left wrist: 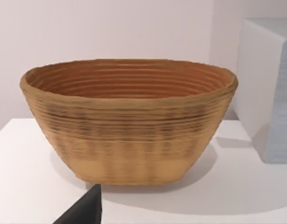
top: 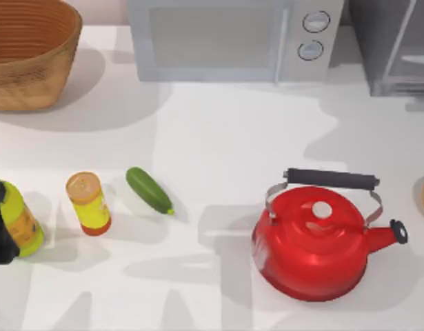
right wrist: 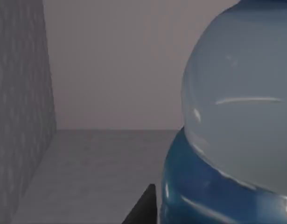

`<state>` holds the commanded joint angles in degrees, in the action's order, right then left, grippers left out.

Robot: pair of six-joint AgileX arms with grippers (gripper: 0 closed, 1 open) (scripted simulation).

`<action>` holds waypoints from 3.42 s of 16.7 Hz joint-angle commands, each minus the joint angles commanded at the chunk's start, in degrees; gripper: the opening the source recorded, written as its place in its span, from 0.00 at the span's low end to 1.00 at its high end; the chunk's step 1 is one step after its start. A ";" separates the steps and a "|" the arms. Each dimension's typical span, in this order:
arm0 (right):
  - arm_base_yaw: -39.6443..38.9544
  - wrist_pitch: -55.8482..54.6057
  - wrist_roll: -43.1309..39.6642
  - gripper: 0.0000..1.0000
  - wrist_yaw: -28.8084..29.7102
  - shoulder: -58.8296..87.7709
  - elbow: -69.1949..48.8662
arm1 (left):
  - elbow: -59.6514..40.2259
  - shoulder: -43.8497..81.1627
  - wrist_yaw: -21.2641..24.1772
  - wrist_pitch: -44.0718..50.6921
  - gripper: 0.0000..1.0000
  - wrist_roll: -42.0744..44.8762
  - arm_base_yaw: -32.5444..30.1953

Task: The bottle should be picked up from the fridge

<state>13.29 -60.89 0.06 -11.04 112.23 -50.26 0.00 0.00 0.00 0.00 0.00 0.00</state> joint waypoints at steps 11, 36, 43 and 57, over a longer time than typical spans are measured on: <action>0.61 -3.48 0.18 0.00 -1.26 -6.14 8.83 | 0.00 0.00 0.00 0.00 1.00 0.00 0.00; -13.10 60.16 -0.04 0.00 10.87 -111.21 49.85 | 0.00 0.00 0.00 0.00 1.00 0.00 0.00; -13.11 60.79 0.04 0.00 10.96 -111.99 50.15 | 0.00 0.00 0.00 0.00 1.00 0.00 0.00; -36.88 36.12 0.38 0.00 30.56 -59.90 18.16 | 0.00 0.00 0.00 0.00 1.00 0.00 0.00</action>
<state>-23.59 -24.76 0.45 19.52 52.33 -32.10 0.00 0.00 0.00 0.00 0.00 0.00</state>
